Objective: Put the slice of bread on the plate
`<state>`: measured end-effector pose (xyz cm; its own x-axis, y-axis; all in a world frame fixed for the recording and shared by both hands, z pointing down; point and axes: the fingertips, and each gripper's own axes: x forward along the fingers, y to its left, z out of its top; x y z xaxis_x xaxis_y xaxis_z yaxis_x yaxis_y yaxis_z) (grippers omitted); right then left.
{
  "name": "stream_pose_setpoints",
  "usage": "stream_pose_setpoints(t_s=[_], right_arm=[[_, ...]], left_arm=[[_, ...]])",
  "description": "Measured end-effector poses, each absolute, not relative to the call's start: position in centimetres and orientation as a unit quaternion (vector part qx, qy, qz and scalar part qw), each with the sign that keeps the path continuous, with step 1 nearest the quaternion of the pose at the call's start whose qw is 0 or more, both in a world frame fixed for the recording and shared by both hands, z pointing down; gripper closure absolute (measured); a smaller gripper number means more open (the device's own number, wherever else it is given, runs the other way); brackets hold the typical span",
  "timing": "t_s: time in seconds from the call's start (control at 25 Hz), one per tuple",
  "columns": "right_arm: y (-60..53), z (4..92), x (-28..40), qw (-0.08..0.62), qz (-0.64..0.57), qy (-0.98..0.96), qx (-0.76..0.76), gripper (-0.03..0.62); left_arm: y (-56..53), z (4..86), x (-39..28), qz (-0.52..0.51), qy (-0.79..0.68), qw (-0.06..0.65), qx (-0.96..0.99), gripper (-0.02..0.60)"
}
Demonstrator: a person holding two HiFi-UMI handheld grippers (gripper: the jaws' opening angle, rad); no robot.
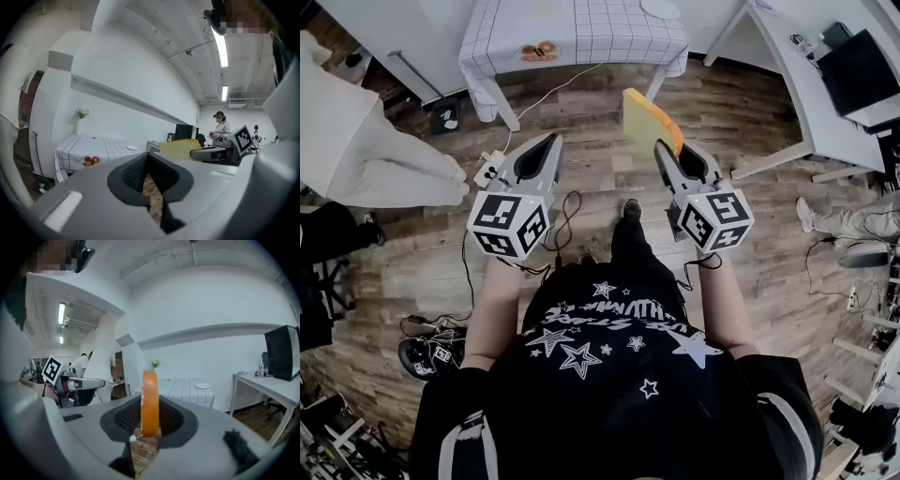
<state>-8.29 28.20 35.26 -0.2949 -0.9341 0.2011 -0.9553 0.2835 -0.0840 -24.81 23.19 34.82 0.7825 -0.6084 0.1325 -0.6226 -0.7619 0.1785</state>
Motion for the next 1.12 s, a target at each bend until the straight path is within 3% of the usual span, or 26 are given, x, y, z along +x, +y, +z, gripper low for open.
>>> stream_pose_setpoints(t_s=[0.44, 1.12], right_arm=[[28.5, 35.6, -9.7, 0.079, 0.078, -0.813, 0.572, 0.497], [17.3, 36.1, -3.4, 0.085, 0.076, -0.808, 0.578, 0.497]], left_arm=[[23.6, 36.0, -25.7, 0.039, -0.331, 0.117, 0.936, 0.572], [13.5, 36.1, -21.1, 0.048, -0.355, 0.115, 0.926, 0.574]])
